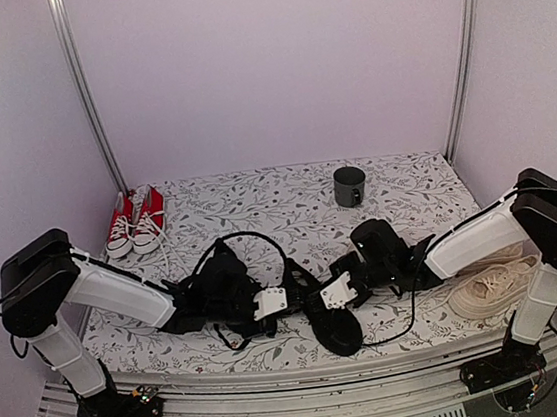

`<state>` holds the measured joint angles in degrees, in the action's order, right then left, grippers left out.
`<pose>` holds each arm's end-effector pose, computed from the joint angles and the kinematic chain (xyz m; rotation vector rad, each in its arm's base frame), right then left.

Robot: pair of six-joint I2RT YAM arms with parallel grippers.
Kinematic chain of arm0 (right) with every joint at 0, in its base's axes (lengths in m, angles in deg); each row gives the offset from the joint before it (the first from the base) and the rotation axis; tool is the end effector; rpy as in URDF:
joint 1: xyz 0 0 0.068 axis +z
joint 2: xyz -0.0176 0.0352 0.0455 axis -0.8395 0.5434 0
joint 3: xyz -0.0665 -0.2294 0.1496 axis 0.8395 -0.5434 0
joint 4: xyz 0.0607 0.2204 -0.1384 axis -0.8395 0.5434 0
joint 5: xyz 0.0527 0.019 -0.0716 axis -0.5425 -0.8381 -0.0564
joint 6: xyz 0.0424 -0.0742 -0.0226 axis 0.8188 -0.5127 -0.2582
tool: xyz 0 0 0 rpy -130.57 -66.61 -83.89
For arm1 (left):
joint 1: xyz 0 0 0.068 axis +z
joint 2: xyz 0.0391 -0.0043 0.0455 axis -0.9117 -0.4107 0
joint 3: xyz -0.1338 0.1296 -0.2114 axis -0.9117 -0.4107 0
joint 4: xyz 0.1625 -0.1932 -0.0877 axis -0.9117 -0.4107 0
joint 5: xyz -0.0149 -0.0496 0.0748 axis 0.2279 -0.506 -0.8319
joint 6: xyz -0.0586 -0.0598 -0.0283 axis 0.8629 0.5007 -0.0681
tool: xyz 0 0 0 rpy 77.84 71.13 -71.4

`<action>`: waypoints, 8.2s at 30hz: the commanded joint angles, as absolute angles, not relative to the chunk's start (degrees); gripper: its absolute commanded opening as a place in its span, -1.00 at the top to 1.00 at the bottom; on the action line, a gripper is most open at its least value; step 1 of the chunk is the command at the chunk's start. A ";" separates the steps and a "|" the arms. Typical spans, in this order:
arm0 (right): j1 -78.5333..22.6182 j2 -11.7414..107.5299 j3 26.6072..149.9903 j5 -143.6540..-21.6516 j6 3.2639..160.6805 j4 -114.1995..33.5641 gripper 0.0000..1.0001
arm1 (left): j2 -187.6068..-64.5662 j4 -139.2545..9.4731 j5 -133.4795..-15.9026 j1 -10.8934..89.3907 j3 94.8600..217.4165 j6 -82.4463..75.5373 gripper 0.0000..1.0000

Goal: Tie the shoes
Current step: Tie the loops with the shoelace on the shoe, then adjust the shoe at the center of the board, then pull the shoelace from the shoe.

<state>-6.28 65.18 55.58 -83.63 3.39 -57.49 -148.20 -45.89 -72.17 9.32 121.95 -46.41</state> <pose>0.2245 0.2940 0.1159 -2.0024 1.0049 -0.0289 0.1831 -0.3025 0.1044 1.6437 1.5591 -0.4456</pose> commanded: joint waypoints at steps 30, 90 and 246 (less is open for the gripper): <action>-8.47 60.65 54.08 -87.02 3.16 -62.87 -0.02 | -146.50 -49.16 -69.64 10.44 122.80 -46.96 0.15; -12.61 62.05 67.16 -95.35 99.28 -45.86 0.02 | -151.06 -56.30 -74.66 21.17 142.37 -48.19 0.53; 0.33 44.36 53.19 -77.17 41.99 -53.47 -0.10 | -133.38 -73.44 -65.95 20.64 131.55 -63.67 -0.21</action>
